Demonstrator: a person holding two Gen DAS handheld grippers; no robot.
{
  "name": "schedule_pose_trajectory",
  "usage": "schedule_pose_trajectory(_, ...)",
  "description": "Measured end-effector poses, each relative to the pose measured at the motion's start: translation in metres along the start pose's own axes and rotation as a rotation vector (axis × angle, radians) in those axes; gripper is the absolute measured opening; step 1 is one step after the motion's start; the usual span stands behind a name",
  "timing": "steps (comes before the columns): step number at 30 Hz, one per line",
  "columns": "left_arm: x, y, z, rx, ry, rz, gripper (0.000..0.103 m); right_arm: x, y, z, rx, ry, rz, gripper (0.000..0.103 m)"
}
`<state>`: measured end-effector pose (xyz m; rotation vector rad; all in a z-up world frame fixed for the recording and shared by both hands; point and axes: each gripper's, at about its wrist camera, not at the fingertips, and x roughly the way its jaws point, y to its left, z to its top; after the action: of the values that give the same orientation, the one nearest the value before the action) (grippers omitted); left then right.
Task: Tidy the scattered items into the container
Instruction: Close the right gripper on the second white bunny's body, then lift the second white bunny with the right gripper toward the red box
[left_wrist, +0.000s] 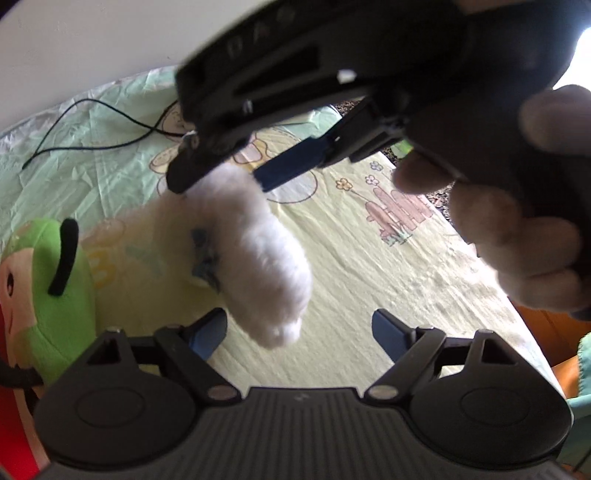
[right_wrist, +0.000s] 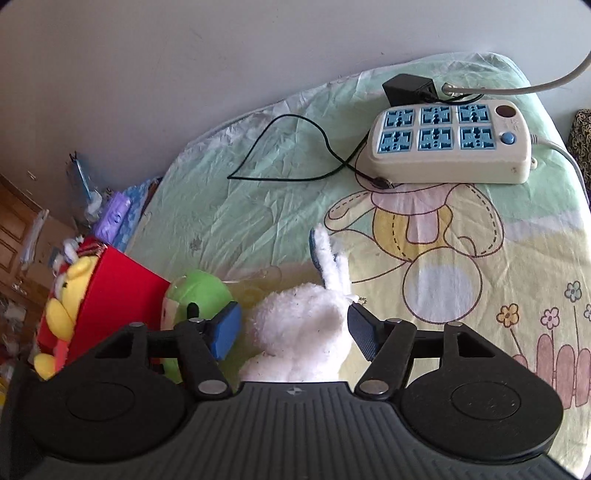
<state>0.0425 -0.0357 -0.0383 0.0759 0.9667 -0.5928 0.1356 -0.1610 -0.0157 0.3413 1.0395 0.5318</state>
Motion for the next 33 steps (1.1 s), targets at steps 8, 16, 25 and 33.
schedule_pose_trajectory(8, -0.017, 0.021, 0.013, -0.120, -0.066, -0.010, 0.093, -0.001, -0.027, -0.013, 0.164, 0.048, 0.073, 0.056)
schedule_pose_trajectory(16, -0.001, 0.024, 0.016, -0.132, -0.020, -0.010, 0.083, -0.013, -0.026, -0.027, 0.148, 0.070, 0.096, 0.056)
schedule_pose_trajectory(25, 0.014, 0.028, 0.010, -0.118, 0.029, 0.012, 0.050, -0.015, -0.039, -0.030, 0.238, 0.042, 0.100, 0.064)
schedule_pose_trajectory(33, 0.014, 0.022, 0.010, -0.087, 0.027, 0.042, 0.049, -0.007, -0.037, -0.034, 0.286, 0.039, 0.085, 0.064)
